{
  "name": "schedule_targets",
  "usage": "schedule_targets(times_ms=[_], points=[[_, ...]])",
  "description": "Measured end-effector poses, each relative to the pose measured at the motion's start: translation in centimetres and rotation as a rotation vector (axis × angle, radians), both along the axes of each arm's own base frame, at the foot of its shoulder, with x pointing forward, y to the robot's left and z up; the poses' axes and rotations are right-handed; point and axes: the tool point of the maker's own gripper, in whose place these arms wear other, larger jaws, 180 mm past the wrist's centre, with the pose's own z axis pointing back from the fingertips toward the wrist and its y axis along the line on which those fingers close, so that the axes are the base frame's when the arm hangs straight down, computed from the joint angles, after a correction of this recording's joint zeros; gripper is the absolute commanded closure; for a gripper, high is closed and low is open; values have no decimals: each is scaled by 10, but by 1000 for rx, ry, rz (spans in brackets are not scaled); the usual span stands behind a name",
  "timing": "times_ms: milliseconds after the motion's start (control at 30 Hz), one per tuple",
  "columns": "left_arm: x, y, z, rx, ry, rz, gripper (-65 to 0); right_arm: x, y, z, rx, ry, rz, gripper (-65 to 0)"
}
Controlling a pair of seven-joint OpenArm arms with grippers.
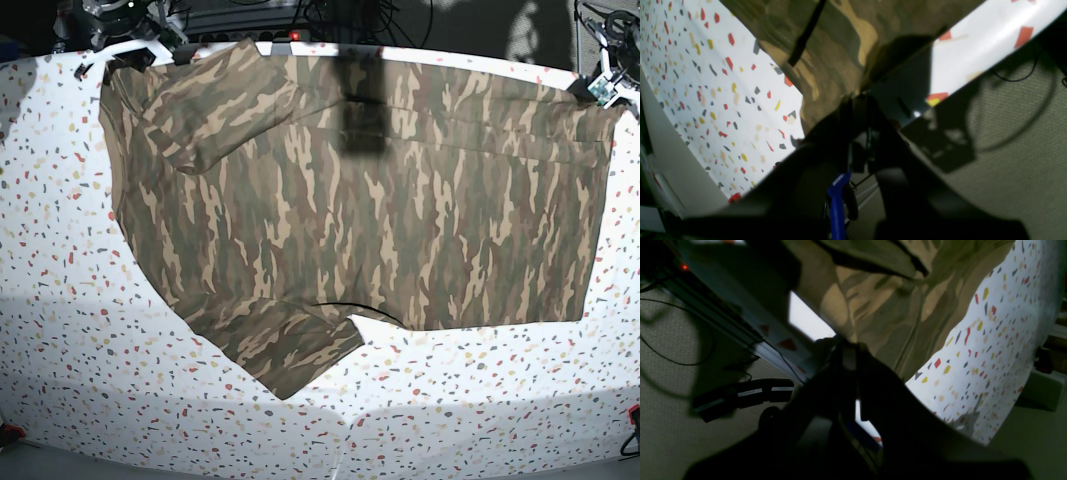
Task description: Fold the T-shirt properly
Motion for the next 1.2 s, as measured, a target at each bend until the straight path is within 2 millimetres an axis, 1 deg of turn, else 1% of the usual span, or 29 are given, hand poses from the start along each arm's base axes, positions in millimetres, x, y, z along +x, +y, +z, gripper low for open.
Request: schedule_targets(times_ms=[167,200,267,300,333,367,400,500,600,733,800,867,967,1033,1067,1200], points=[[-1,0,0,-1,2,-1,0,-3,3,3,23,4,-24,0],[-1,0,0,-1,2,-1,-20,-4,5,5,29,6,-30,0],[-1,3,0,18,4,7,-163,-9,7,8,33,22,-39,-91],[-2,6,-1,32,9,14,-220,-11,8,9,34,31,-45,-132],[-3,8,-1,39,13,15,-255,-14,9,11,30,39,-50,-163],[-3,9,-1,43,16,17,-267,-14,11,15,32,41,-50,-181],[-4,11,-1,51,24,25,-267,-13,15,19,39,33,-45,-186],[-10,20,-3,94,60,47,-266,-8,25,30,64,7,-30,-186],[-15,32,0,164,105,62,-266,-5,31,37,80,-11,-22,-186],[-8,44,12,210,96,59,-253,6,39,50,101,-55,-6,-186],[0,48,22,187,54,62,-253,12,39,57,106,-88,-19,-186],[14,49,39,114,-34,85,-253,22,32,64,102,-130,-40,-186],[40,50,75,-36,-210,130,-253,43,25,71,180,-186,-123,-186],[56,49,102,-145,-328,167,-253,60,28,76,272,-222,-173,-186],[63,48,111,-186,-365,181,-253,69,31,79,312,-242,-190,-186],[97,42,137,-350,-468,255,-253,99,43,91,453,-298,-230,-186]])
